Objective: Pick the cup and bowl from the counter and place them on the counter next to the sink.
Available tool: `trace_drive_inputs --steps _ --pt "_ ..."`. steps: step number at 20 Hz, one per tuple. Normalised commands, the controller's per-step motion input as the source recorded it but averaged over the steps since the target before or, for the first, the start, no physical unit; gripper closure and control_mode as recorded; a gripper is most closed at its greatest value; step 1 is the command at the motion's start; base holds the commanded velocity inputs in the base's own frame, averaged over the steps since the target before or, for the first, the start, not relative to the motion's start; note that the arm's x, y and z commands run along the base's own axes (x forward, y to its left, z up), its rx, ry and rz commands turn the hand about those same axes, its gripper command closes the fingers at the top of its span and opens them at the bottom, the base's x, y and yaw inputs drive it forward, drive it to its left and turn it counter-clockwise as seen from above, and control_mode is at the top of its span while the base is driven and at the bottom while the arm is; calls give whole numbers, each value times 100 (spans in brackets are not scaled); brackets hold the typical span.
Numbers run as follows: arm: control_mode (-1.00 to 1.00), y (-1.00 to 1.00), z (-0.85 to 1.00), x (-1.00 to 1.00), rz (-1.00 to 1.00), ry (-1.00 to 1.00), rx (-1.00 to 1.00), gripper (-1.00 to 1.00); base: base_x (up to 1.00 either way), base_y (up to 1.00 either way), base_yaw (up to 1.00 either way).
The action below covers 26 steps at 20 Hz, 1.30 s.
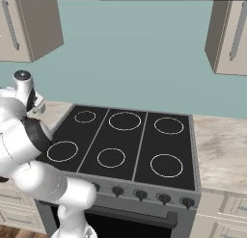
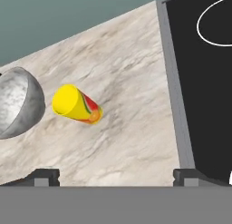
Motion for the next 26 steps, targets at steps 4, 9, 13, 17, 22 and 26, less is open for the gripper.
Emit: trace_drive_inputs --steps 4,9,13,17,22,26 --pt "-100 32 0 27 0 0 0 -100 0 0 0" --pt "-100 36 -4 4 0 -1 0 -100 0 0 0" --pt "-100 33 -17 0 0 -7 0 -100 0 0 0" --pt "-100 28 -19 1 0 -8 0 -100 0 0 0" --pt "-100 12 -5 7 0 -3 0 -100 0 0 0" --pt "-100 0 0 2 0 0 -1 -100 0 0 0"
